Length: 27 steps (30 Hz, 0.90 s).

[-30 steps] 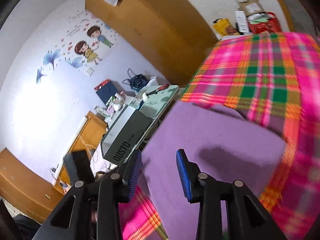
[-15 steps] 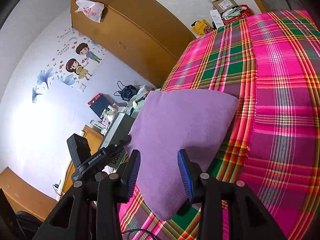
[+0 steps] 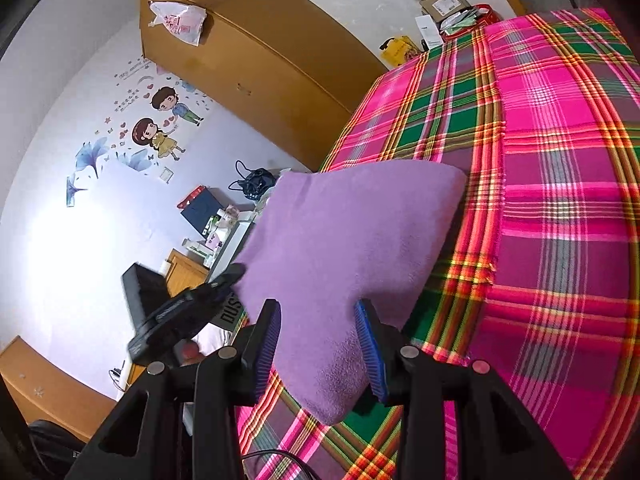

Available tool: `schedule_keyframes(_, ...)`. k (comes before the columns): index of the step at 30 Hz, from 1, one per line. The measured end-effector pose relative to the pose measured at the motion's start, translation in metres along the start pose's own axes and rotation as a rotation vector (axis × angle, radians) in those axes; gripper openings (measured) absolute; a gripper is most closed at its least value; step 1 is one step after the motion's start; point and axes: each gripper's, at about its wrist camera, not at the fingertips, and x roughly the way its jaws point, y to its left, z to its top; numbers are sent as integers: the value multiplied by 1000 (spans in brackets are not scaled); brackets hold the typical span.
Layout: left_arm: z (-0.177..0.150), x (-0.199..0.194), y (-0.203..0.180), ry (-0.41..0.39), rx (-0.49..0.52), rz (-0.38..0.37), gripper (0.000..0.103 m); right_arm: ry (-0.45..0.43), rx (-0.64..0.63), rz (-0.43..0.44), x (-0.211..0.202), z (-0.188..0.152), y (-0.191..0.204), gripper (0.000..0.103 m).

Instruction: Fold clothes

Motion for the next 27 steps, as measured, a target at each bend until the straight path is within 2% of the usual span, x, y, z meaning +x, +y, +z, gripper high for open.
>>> schedule_keyframes(3, -6, -1, 1, 27, 20, 32, 14, -10, 4, -5, -3, -1, -3, 40)
schedule_keyframes(7, -15, 24, 20, 134, -11, 69, 16, -14, 25, -20, -1, 0, -10, 40)
schedule_keyframes(10, -13, 16, 19, 113, -7, 70, 20, -19, 24, -27, -2, 0, -11, 40)
schedule_keyframes(13, -8, 7, 13, 85, 26, 104, 23, -33, 11, -38, -5, 0, -12, 40)
schedule_keyframes(17, 3, -4, 0, 35, 105, 149, 23, -59, -39, -76, -5, 2, -9, 40)
schedule_keyframes(21, 19, 5, -25, 11, 209, 123, 30, -53, -82, -121, 3, 10, -3, 40)
schedule_keyframes(23, 26, 21, -41, 24, 271, 116, 30, -52, -110, -155, 9, 17, 0, 40)
schedule_keyframes(27, 46, 68, -61, 71, 377, 138, 37, -65, -167, -259, 21, 33, 5, 39)
